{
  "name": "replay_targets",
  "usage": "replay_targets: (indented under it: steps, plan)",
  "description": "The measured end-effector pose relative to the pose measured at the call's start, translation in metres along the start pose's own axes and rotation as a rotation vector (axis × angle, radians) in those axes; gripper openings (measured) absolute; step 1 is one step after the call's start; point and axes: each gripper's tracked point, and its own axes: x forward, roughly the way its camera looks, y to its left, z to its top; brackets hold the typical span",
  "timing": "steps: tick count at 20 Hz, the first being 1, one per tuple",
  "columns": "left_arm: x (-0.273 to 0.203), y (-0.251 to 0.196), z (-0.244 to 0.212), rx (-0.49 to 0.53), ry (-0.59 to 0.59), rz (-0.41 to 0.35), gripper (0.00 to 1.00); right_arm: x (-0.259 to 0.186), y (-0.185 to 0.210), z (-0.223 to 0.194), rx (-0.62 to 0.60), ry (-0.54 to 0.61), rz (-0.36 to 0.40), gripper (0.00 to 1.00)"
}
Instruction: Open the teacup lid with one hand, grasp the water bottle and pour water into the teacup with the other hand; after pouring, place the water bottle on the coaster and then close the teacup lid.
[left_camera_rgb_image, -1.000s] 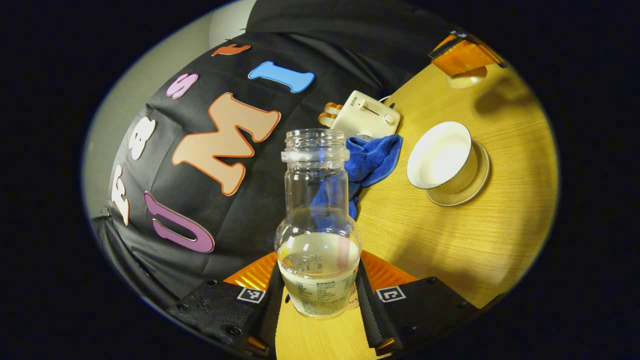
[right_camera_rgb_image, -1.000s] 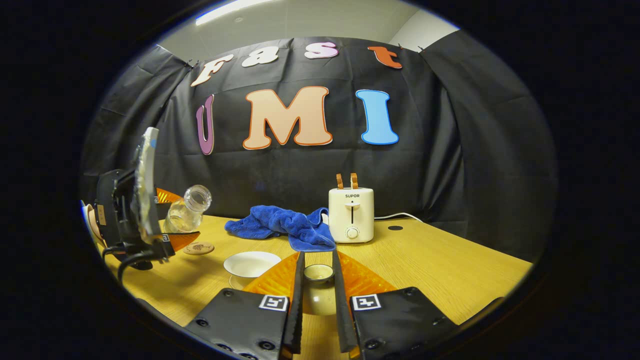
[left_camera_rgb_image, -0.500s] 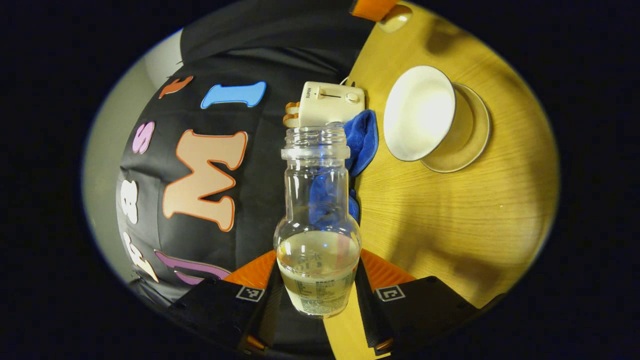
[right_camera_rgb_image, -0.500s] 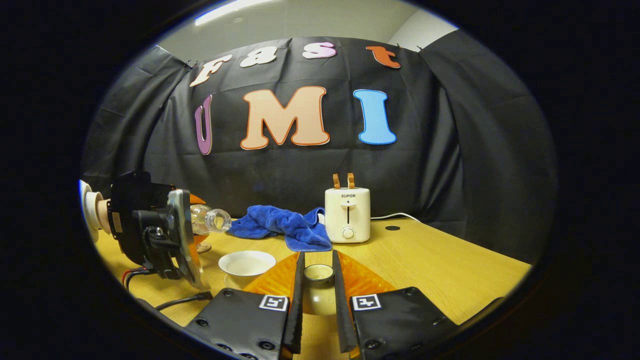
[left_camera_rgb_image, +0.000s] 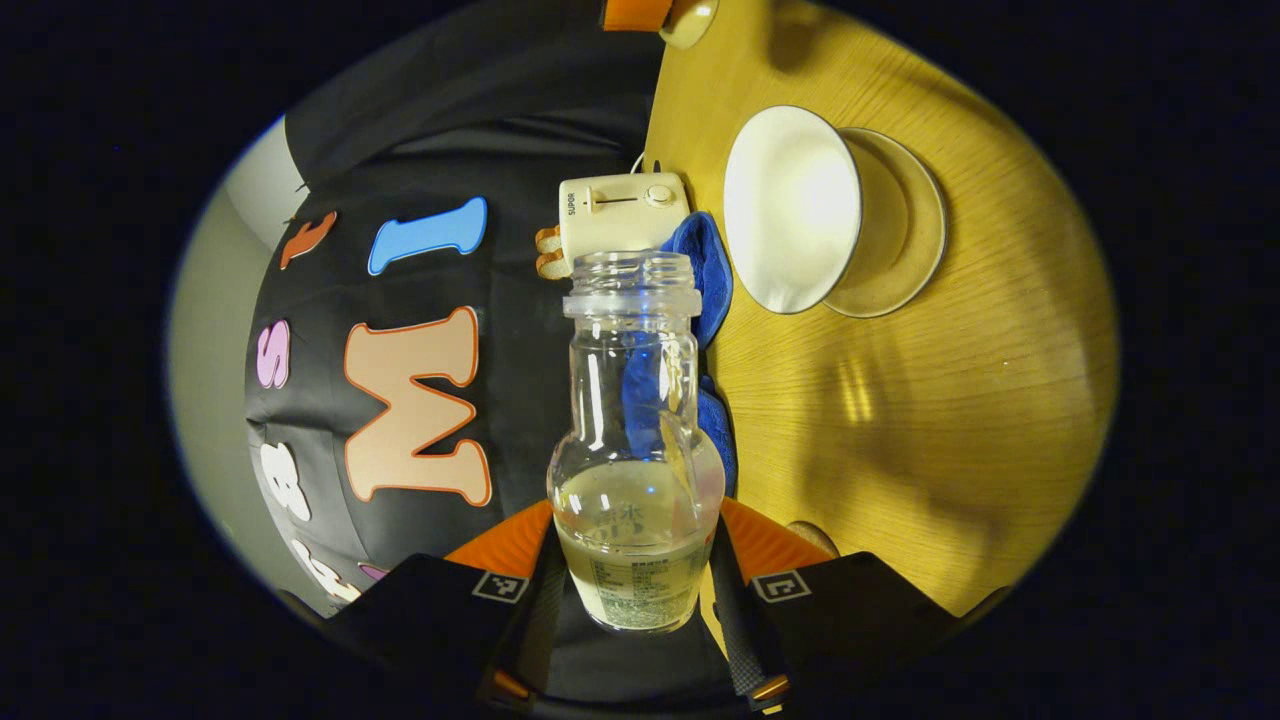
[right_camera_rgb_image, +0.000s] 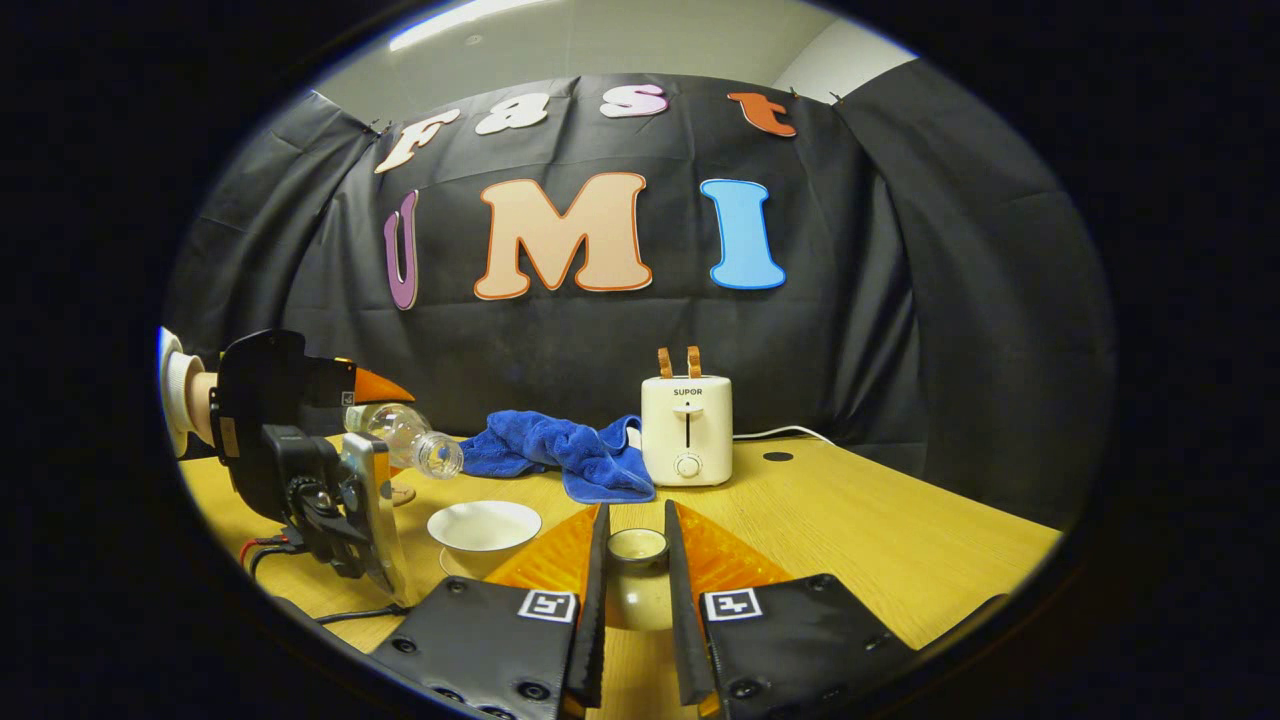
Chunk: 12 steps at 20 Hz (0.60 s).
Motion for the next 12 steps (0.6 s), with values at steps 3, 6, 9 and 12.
replay_targets:
  steps: [3,6,9,12]
  plan:
    - [0.001,0.002,0.000,0.041,0.009,-0.003,0.66,0.001,0.000,0.000,-0.001,-0.001,0.000,0.32]
    - [0.000,0.005,-0.004,0.078,0.022,-0.006,0.66,0.001,0.000,0.000,-0.001,-0.001,0.000,0.32]
    - [-0.001,0.008,-0.004,0.102,0.022,0.002,0.65,0.000,0.000,0.000,-0.002,-0.001,-0.003,0.32]
    - [-0.004,0.014,-0.002,0.151,0.020,0.024,0.66,0.000,-0.001,0.001,-0.001,-0.002,-0.003,0.32]
